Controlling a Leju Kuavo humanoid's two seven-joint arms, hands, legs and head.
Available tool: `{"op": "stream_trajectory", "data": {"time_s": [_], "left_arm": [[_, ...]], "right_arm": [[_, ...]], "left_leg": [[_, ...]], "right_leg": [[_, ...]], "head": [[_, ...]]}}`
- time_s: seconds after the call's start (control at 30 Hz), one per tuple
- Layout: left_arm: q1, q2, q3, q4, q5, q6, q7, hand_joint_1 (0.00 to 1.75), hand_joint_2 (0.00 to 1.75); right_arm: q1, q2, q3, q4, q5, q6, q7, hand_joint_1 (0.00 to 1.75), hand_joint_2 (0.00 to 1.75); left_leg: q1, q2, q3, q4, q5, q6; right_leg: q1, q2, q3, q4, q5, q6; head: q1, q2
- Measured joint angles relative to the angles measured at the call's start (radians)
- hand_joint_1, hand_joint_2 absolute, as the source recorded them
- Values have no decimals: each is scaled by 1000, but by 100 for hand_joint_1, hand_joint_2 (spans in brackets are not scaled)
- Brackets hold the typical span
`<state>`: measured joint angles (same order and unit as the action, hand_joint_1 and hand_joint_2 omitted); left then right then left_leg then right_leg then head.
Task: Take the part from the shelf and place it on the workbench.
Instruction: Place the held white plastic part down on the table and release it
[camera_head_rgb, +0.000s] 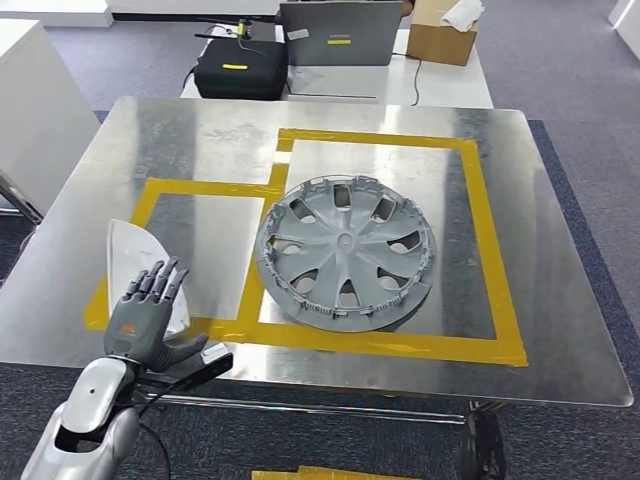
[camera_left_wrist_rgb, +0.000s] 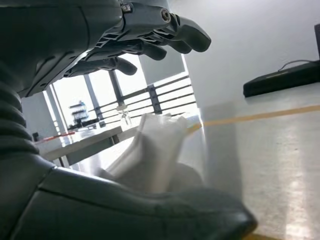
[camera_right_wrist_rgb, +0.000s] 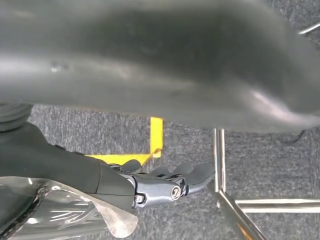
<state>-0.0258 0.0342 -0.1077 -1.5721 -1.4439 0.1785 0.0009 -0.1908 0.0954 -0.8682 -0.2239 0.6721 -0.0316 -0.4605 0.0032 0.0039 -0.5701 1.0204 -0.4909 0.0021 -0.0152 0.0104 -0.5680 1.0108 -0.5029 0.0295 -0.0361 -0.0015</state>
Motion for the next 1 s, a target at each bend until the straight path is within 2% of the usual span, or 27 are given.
{"op": "stream_trajectory", "data": {"time_s": [0.1, 0.23, 0.33, 0.37, 0.4, 0.47, 0.5, 0.53, 0.57, 0.6, 0.67, 0.7, 0.77, 0.83, 0.87, 0.9, 1.0], "left_arm": [[30, -17, -16, -54, 15, 41, -39, 0, 0], [106, -53, -85, -178, 15, 106, -82, 0, 0], [145, -72, -133, -250, 7, 124, -86, 0, 0], [150, -76, -141, -265, 7, 126, -86, 0, 0], [154, -78, -147, -277, 6, 127, -85, 0, 0], [161, -82, -156, -291, 6, 128, -85, 0, 0], [165, -83, -160, -295, 9, 130, -87, 0, 0], [169, -83, -164, -297, 15, 138, -92, 0, 0], [173, -84, -168, -301, 22, 151, -101, 0, 0], [177, -85, -174, -308, 31, 171, -111, 0, 0], [190, -91, -192, -334, 49, 222, -134, 0, 0], [199, -93, -205, -352, 59, 249, -144, 0, 0], [219, -95, -233, -384, 91, 299, -162, 0, 0], [243, -95, -256, -411, 145, 349, -185, 0, 0], [256, -94, -266, -423, 184, 370, -201, 0, 0], [269, -92, -275, -432, 233, 388, -223, 0, 0], [296, -87, -289, -443, 392, 407, -300, 0, 0]], "right_arm": [[6, 16, -2, 0, -25, -58, -25, 0, 0], [20, 35, -7, 0, -46, -88, -47, 0, 0], [26, 42, -8, 0, -48, -88, -52, 0, 0], [26, 43, -9, 0, -49, -88, -52, 0, 0], [26, 43, -9, 0, -49, -88, -52, 0, 0], [29, 43, -10, 0, -50, -88, -52, 0, 0], [31, 43, -11, 0, -50, -90, -50, 0, 0], [32, 43, -12, 0, -51, -93, -45, 0, 0], [33, 43, -13, 0, -53, -98, -40, 0, 0], [31, 43, -14, 0, -56, -103, -34, 0, 0], [24, 44, -18, 0, -64, -111, -27, 0, 0], [21, 44, -20, 0, -68, -113, -27, 0, 0], [18, 46, -23, 0, -78, -113, -38, 0, 0], [22, 46, -26, 0, -91, -107, -66, 0, 0], [25, 46, -29, -1, -99, -105, -80, 0, 0], [27, 46, -33, -1, -108, -109, -90, 0, 0], [32, 46, -46, -3, -130, -127, -93, 0, 0]], "left_leg": [[-2, 0, 0, 4, -2, 4], [-6, 0, -1, 9, -8, 13], [-5, 2, 7, -7, -2, 26], [-2, 3, 12, -17, 3, 32], [1, 4, 17, -25, 7, 37], [1, 6, 19, -29, 10, 40], [1, 6, 19, -29, 10, 41], [1, 6, 19, -28, 11, 41], [2, 6, 20, -27, 11, 39], [3, 6, 20, -24, 9, 37], [5, 6, 18, -13, 1, 25], [4, 6, 16, -6, -3, 18], [-1, 7, 11, 5, -5, 8], [0, 6, 10, 11, -10, 0], [1, 6, 5, 24, -26, -5], [2, 6, -5, 53, -55, -9], [3, 5, -63, 229, -168, -15]], "right_leg": [[-3, 0, 1, -2, 0, 2], [-7, 0, 2, -3, 0, 9], [-9, -1, 5, -7, -4, 19], [-8, -1, -2, 7, -16, 21], [-7, -2, -18, 42, -39, 21], [-7, -3, -79, 169, -100, 23], [-8, -3, -109, 230, -122, 25], [-9, -3, -127, 263, -125, 27], [-10, -4, -126, 257, -108, 30], [-12, -6, -105, 212, -74, 32], [-15, -12, -38, 82, -15, 37], [-15, -13, -13, 40, -1, 36], [-13, -10, 2, 21, -4, 24], [-14, -9, -3, 20, -4, 10], [-15, -10, -5, 20, -2, 4], [-15, -10, -8, 19, 2, -3], [-10, -13, -25, 19, 13, -19]], "head": [[0, 0], [0, 0], [0, 0], [1, 0], [3, 0], [5, 0], [6, 0], [6, 0], [6, 0], [6, 0], [7, 0], [9, 0], [10, 0], [7, 0], [7, 0], [6, 0], [6, 0]]}}
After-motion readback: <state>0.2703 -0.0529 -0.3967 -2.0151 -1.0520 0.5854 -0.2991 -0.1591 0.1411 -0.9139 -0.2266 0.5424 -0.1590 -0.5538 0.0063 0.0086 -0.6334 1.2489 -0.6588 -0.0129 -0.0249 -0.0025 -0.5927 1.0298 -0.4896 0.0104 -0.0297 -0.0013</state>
